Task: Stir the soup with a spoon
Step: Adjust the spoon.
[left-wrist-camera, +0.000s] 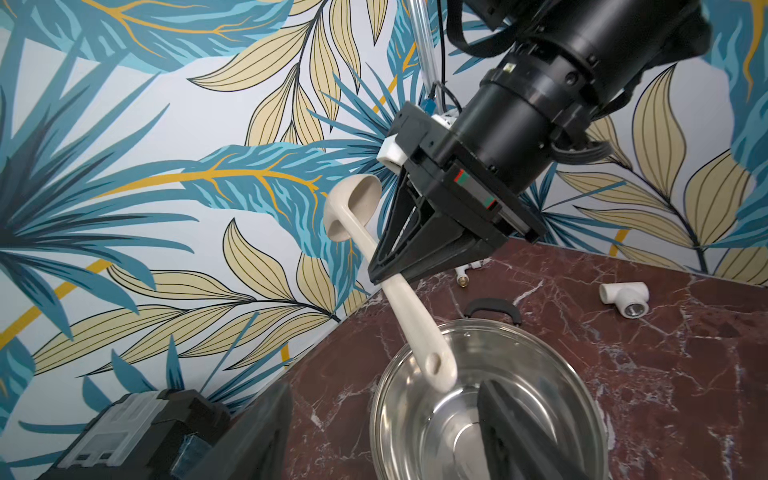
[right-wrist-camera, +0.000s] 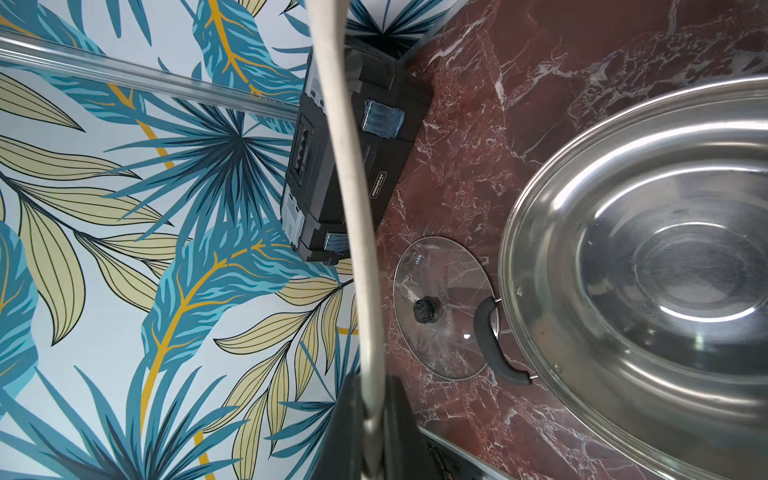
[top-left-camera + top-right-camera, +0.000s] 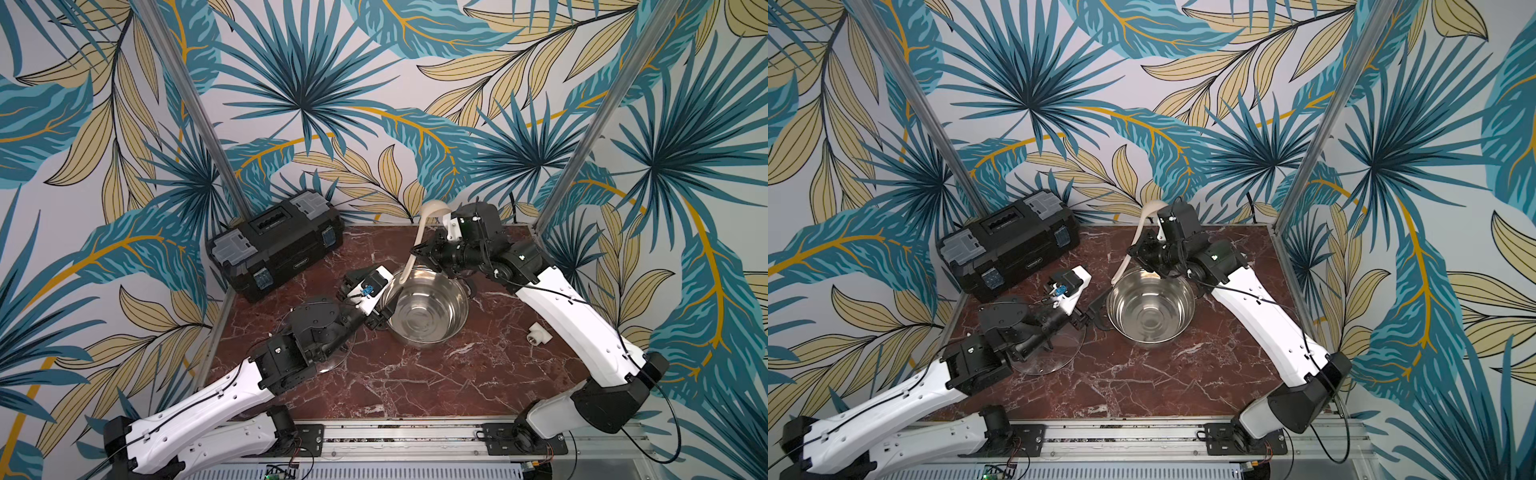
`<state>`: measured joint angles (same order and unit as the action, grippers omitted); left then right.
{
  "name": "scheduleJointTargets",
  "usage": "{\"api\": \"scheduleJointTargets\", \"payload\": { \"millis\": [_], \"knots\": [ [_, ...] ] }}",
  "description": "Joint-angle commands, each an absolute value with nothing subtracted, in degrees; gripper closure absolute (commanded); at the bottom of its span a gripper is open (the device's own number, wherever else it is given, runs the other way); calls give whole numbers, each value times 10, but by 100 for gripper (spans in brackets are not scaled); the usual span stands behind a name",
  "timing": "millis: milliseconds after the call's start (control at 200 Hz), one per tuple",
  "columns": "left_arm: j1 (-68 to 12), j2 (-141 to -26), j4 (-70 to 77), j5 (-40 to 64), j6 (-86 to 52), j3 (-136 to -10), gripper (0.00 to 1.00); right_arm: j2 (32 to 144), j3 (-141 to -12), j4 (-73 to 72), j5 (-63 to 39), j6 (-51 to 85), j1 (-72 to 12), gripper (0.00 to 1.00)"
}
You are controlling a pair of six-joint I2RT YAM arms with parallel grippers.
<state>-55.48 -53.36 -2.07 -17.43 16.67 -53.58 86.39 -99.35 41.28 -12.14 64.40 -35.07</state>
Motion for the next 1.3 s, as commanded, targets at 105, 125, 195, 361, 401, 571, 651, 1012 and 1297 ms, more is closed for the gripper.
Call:
{"api": "scheduleJointTargets", "payload": {
  "millis": [105, 125, 195, 361, 401, 571, 651, 1012, 1297],
  "knots": [
    [-571, -565, 10, -211, 202, -524, 31, 859, -999, 390, -121, 663, -365, 100],
    [-571, -564, 11, -213, 202, -523, 32, 858, -998, 389, -121, 663, -366, 100],
    [-573, -570, 17, -226, 204, -524, 35, 856, -996, 388, -120, 667, -371, 100],
    [-577, -586, 28, -249, 215, -535, 45, 856, -992, 389, -111, 677, -384, 100],
    [-577, -593, 25, -255, 219, -539, 47, 856, -991, 389, -109, 680, -387, 100],
    [-580, -611, 20, -269, 227, -541, 49, 856, -991, 391, -100, 685, -399, 100],
    [-580, -612, 26, -278, 225, -537, 51, 855, -987, 392, -97, 685, -403, 100],
    [-581, -611, 27, -288, 218, -541, 63, 857, -970, 384, -89, 691, -410, 100],
    [-581, -615, 27, -295, 210, -538, 76, 860, -965, 379, -96, 694, -414, 100]
  ]
}}
